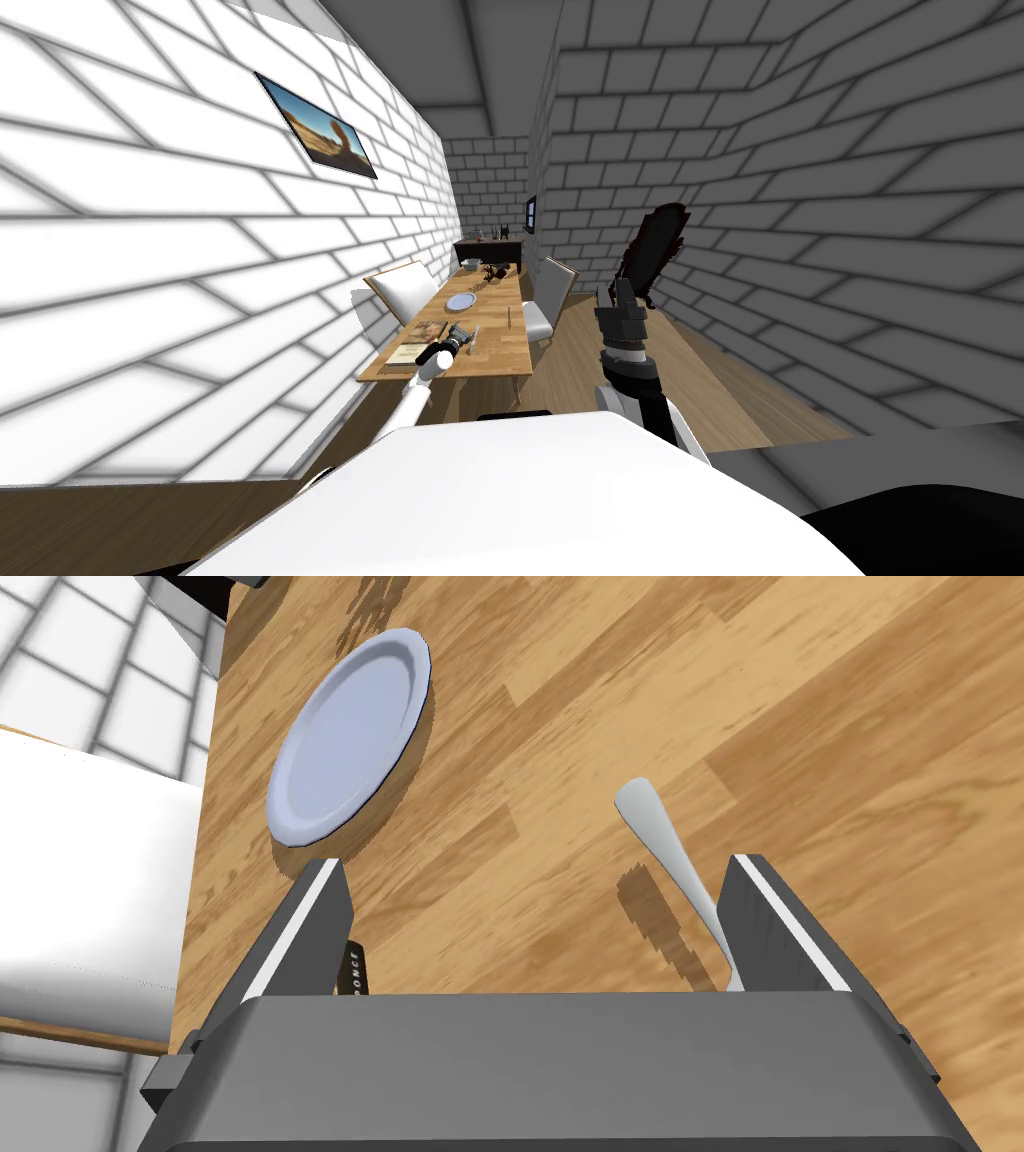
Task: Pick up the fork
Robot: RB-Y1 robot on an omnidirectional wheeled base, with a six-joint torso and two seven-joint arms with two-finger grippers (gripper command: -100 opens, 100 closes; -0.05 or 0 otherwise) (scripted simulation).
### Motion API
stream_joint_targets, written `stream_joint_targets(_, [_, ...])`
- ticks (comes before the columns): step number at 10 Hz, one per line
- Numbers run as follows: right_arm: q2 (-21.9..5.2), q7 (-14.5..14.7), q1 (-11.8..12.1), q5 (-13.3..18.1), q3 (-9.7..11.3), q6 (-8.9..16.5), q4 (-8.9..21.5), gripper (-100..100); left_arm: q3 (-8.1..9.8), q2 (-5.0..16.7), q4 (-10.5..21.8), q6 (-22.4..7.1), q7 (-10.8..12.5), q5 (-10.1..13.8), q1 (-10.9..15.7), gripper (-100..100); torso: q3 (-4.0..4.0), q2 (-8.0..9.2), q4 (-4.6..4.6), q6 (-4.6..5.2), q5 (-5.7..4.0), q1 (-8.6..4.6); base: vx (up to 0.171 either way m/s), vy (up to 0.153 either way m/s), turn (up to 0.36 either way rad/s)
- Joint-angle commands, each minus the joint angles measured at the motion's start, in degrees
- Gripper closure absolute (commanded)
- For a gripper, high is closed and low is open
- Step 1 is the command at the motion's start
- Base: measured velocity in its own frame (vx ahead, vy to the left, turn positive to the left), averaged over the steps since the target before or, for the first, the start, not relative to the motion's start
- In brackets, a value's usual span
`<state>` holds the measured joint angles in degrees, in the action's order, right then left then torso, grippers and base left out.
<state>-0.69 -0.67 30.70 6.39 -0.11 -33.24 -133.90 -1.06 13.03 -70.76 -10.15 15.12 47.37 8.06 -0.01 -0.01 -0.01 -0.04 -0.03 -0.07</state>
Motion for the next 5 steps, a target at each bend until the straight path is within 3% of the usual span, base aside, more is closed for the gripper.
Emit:
stream_joint_targets(1, [0.00,0.00,0.00,0.00,0.00,0.00,0.00,0,-0.20,0.80,2.86,-1.28,0.05,2.54,2.28,-100,0.00,0.00,0.00,0.00,0.00,0.00,0.012,-0.019,-0.011])
stream_joint_targets(3, [0.00,0.00,0.00,0.00,0.00,0.00,0.00,0,-0.20,0.80,4.83,-1.28,0.05,2.54,2.28,-100,-0.01,-0.02,-0.01,0.00,0.00,0.00,0.008,-0.013,-0.003])
stream_joint_targets(4, [0.00,0.00,0.00,0.00,0.00,0.00,0.00,0,0.08,1.02,7.14,-2.66,0.01,4.17,4.14,-100,0.00,0.01,0.00,0.00,0.00,0.03,0.004,-0.014,-0.007])
stream_joint_targets(5, [0.00,0.00,0.00,0.00,0.00,0.00,0.00,0,0.08,1.02,8.37,-2.66,0.01,4.17,4.14,-100,0.00,0.00,0.00,0.00,0.00,0.02,0.006,-0.015,-0.007])
